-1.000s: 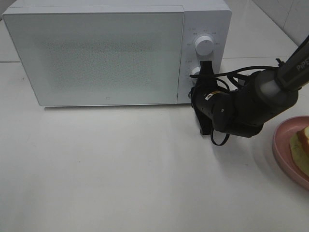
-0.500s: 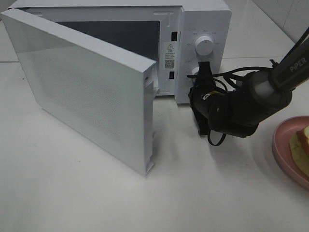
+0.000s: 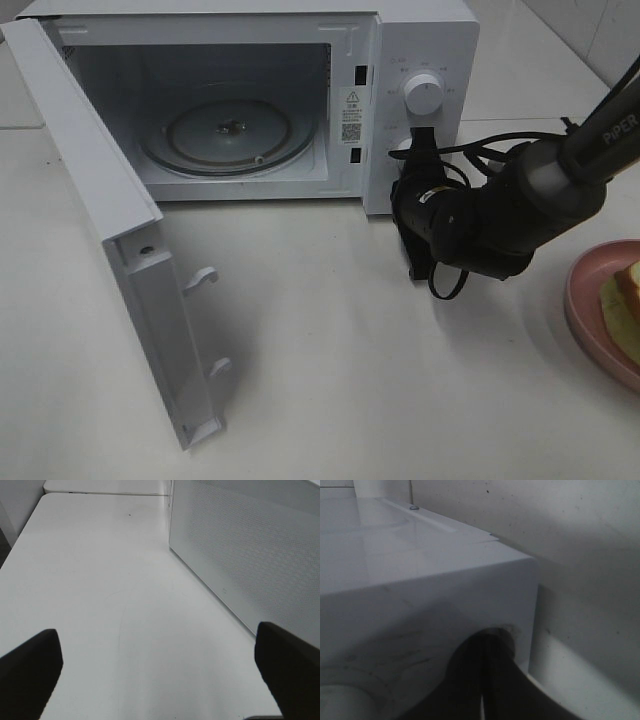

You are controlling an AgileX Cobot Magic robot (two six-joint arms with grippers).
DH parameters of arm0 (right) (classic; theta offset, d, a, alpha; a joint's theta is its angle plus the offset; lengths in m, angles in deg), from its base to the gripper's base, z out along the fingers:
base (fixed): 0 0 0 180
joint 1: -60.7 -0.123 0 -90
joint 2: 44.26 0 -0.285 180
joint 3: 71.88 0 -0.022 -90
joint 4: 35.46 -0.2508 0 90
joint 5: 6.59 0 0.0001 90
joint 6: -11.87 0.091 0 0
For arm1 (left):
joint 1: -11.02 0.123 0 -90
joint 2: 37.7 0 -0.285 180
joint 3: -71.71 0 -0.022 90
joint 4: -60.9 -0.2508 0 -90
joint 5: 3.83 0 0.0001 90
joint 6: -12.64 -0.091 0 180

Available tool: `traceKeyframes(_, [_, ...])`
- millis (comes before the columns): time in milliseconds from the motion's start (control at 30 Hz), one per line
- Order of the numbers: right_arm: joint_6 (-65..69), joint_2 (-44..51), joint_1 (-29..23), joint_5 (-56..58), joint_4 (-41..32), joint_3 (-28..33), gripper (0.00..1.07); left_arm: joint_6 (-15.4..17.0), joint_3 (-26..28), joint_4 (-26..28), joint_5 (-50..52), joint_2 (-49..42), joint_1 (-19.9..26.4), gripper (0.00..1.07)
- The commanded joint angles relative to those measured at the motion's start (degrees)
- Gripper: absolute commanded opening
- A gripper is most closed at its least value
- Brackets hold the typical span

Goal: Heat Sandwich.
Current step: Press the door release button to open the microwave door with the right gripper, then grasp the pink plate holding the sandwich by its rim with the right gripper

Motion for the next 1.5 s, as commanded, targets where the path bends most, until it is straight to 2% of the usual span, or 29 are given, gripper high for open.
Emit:
traceKeyframes(33, [-1.0, 2.6, 2.2, -12.1, 4.0, -4.2, 0.0, -0.1, -0.2, 0.2, 0.6, -1.4, 0.2, 0.99])
traceKeyframes(300, [-0.4, 4.8, 2.1, -3.9, 4.6, -1.2, 0.0, -0.1, -0.2, 0.2, 0.6, -1.4, 0.2, 0.99])
traceKeyframes(667, [6.6, 6.9, 2.1, 1.0, 12.9, 5.0, 0.0, -0.1, -0.2, 0.2, 0.6, -1.4, 0.2, 0.99])
traceKeyframes(933, [6.4, 9.9, 2.1, 3.6, 15.1, 8.7, 0.0, -0.1, -0.2, 0.2, 0.6, -1.4, 0.2, 0.99])
traceKeyframes(1100, [4.5, 13.3, 2.1, 8.3, 17.7, 10.3, 0.0, -0.1, -0.2, 0.2, 0.6, -1.4, 0.2, 0.99])
traceKeyframes(1200, [2.8, 16.7, 2.1, 14.8, 22.0, 11.2, 0.0, -0.1, -0.2, 0.2, 0.6, -1.4, 0.2, 0.99])
traceKeyframes(1400, [-2.0, 20.9, 2.1, 24.5, 24.6, 12.0, 0.0, -0.1, -0.2, 0.2, 0.6, -1.4, 0.2, 0.99])
traceKeyframes(1500, [-11.5, 23.7, 2.3, 30.7, 25.8, 12.0, 0.0, -0.1, -0.2, 0.2, 0.6, -1.4, 0.2, 0.99])
